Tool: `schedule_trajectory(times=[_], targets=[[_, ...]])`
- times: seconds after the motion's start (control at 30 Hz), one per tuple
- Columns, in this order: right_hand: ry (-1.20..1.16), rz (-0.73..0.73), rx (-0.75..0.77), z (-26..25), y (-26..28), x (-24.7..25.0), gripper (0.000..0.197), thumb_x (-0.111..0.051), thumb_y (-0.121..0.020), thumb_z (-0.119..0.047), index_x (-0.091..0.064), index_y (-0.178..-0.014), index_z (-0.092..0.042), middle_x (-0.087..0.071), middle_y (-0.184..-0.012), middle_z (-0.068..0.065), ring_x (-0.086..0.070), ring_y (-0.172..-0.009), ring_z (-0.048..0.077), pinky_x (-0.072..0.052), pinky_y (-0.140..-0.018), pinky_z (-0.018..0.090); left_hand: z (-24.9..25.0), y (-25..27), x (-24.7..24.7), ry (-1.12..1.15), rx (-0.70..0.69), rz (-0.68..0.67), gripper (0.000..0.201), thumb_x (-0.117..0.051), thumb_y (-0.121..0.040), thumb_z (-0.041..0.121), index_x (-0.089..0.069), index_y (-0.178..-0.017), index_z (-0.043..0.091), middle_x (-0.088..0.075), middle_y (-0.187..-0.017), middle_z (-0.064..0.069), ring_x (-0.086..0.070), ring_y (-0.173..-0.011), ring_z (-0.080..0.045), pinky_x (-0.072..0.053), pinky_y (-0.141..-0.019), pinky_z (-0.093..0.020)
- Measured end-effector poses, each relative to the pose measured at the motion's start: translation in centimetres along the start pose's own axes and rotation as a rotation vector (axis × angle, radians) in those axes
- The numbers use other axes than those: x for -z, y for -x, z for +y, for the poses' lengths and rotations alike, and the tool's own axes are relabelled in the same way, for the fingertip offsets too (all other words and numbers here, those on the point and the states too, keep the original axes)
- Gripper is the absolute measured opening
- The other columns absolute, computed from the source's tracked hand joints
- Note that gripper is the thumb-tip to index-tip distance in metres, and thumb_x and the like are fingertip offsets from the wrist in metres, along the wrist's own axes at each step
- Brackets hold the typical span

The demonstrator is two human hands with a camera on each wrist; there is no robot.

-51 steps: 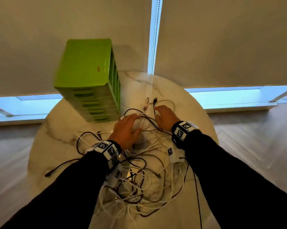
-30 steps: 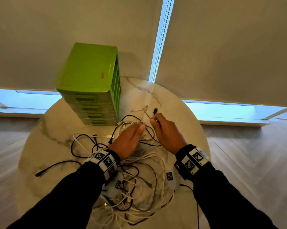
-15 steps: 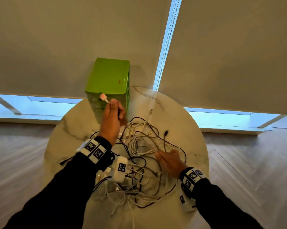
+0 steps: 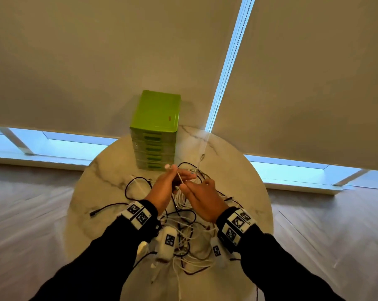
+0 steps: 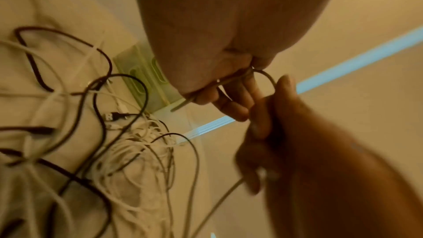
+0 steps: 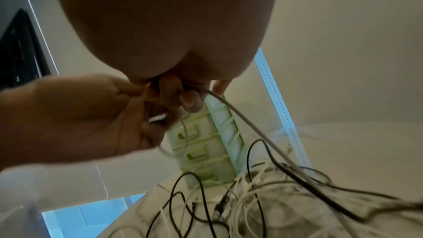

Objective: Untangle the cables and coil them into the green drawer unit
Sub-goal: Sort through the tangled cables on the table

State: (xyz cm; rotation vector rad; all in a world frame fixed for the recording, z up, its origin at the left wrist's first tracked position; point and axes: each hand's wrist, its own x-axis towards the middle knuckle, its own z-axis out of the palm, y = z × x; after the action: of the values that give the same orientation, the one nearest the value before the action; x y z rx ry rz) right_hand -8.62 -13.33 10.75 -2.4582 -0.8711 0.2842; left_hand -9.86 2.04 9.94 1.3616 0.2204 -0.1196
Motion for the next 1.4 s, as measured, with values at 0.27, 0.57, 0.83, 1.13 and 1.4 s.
schedule_trajectory(times=[0.27, 0.57, 0.83, 1.13, 1.4], targets=[[-0.239, -0.022, -0.194, 7.7, 4.9, -4.5, 0.041, -0.033, -0.103, -0.053, -0.051, -0.079, -0.026, -0.05, -0.065, -0.007, -0.043, -0.059, 0.006, -0.041, -0.065, 0.038, 7.2, -1.0, 4.6, 0.688, -0.184, 0.191, 0.04, -0.035, -0.108, 0.04, -0.048, -0.075, 0.022, -0.033, -0.056, 0.008, -0.031, -0.048, -0.01, -0.038, -0.052, -0.025], [-0.131, 0.147, -0.245, 6.0, 0.7, -0.5, 0.038, -0.04, -0.105, -0.045, -0.048, -0.073, -0.027, -0.054, -0.065, -0.004, -0.05, -0.065, 0.023, -0.046, -0.071, 0.043, 3.6, 2.5, 3.5, -0.662, -0.128, -0.058, 0.045, -0.029, -0.109, 0.041, -0.063, -0.089, 0.018, -0.065, -0.078, 0.002, -0.062, -0.073, -0.009, -0.049, -0.077, -0.03], [-0.177, -0.057, 0.014, -0.6, 0.0, 0.1, 0.045, -0.026, -0.106, -0.053, -0.057, -0.097, -0.021, -0.064, -0.079, 0.003, -0.059, -0.071, 0.021, -0.048, -0.074, 0.039, 1.1, 0.7, 1.0, -0.157, -0.002, 0.071, 0.046, -0.037, -0.109, 0.039, -0.075, -0.088, 0.026, -0.074, -0.105, -0.006, -0.061, -0.087, -0.02, -0.046, -0.086, -0.038], [-0.228, -0.068, -0.237, 7.5, 3.9, 0.2, 0.041, -0.027, -0.103, -0.056, -0.047, -0.077, -0.032, -0.05, -0.071, -0.011, -0.045, -0.065, 0.007, -0.041, -0.074, 0.035, 7.4, -0.1, 3.4, 0.019, -0.323, 0.323, 0.026, -0.033, -0.109, 0.025, -0.049, -0.09, 0.021, -0.046, -0.078, 0.005, -0.044, -0.068, -0.004, -0.04, -0.069, -0.019], [-0.282, -0.129, -0.343, 8.5, 6.4, 2.4, 0.019, -0.048, -0.101, -0.047, -0.055, -0.098, -0.029, -0.068, -0.081, 0.004, -0.065, -0.079, 0.022, -0.051, -0.08, 0.039, 6.1, 1.4, -2.2, -0.072, -0.28, 0.021, 0.021, -0.032, -0.11, 0.016, -0.049, -0.108, 0.005, -0.053, -0.083, -0.001, -0.053, -0.064, 0.006, -0.044, -0.065, -0.011]])
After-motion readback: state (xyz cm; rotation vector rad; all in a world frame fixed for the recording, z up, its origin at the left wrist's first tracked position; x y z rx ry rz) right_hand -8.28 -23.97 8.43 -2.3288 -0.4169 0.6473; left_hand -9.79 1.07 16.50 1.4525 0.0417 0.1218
